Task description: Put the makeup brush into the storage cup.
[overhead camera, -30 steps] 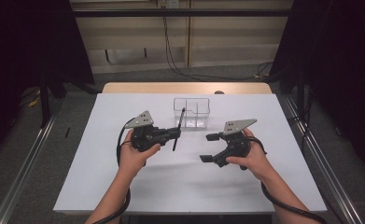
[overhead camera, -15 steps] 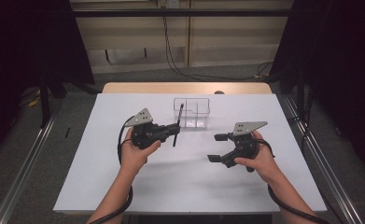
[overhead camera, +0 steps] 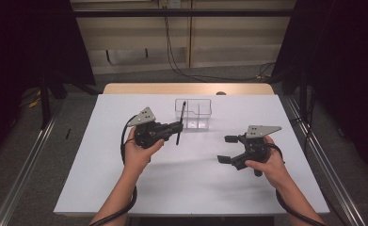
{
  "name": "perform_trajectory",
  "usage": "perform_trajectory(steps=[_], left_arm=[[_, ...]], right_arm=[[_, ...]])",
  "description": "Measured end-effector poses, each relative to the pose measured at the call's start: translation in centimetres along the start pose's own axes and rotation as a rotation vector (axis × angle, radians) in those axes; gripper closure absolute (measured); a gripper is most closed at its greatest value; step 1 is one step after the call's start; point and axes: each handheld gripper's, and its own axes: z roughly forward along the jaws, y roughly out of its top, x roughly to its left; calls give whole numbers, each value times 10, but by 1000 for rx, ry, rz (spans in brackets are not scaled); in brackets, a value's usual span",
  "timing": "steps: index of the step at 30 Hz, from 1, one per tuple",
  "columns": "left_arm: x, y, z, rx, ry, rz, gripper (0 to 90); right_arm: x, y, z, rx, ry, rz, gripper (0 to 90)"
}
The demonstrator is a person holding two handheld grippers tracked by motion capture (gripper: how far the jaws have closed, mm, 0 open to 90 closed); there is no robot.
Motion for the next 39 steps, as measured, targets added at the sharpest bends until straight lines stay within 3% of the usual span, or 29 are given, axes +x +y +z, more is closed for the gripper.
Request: perform_trajectory(steps=[22,39], left_arm=[[2,1,2,-34,32,-1,842],[3,0,4,-49,51,1,842]], right_arm=[[-3,-13,-20,-30,-59,24,55],[-3,-21,-29,-38,-73,28,39]])
